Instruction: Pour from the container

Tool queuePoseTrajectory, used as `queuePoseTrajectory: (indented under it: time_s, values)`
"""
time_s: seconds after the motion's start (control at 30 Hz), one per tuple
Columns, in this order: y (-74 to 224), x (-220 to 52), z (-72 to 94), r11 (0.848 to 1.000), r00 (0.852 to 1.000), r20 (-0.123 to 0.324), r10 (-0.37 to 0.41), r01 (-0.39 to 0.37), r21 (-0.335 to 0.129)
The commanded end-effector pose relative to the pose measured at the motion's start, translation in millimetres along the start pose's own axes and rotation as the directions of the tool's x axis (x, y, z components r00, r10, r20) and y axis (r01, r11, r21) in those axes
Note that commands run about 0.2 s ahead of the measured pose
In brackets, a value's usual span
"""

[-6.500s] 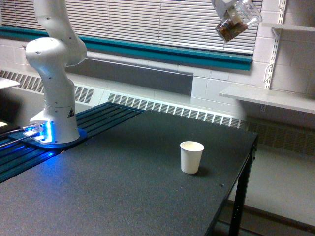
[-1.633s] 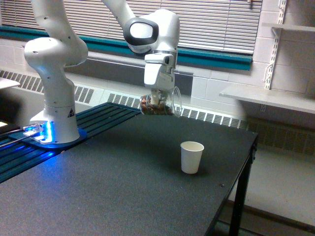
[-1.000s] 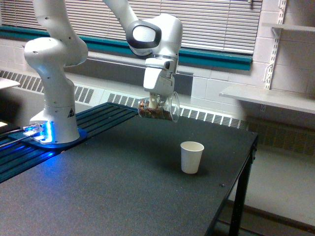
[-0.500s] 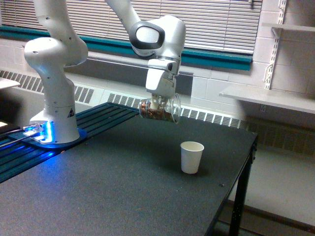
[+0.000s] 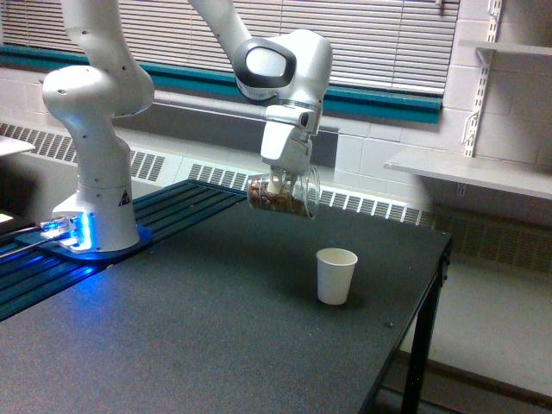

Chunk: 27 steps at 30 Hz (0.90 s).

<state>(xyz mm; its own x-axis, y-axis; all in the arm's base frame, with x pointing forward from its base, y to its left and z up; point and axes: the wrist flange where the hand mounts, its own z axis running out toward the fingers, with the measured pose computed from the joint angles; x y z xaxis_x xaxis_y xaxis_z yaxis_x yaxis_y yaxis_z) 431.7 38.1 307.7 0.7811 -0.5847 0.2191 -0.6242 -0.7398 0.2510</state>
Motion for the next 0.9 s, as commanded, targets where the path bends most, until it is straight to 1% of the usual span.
queuePoseTrajectory:
  time_s: [0.03, 0.2, 0.9]
  values:
    - [-3, 2, 0.2, 1.0, 1.0, 0.0, 0.005, -0.005, -0.016]
    - [-4, 4, 2.8, 0.999, 1.0, 0.005, 0.01, -0.01, -0.036]
    - [-14, 11, 10.5, 0.997, 1.0, 0.021, 0.01, -0.009, -0.082]
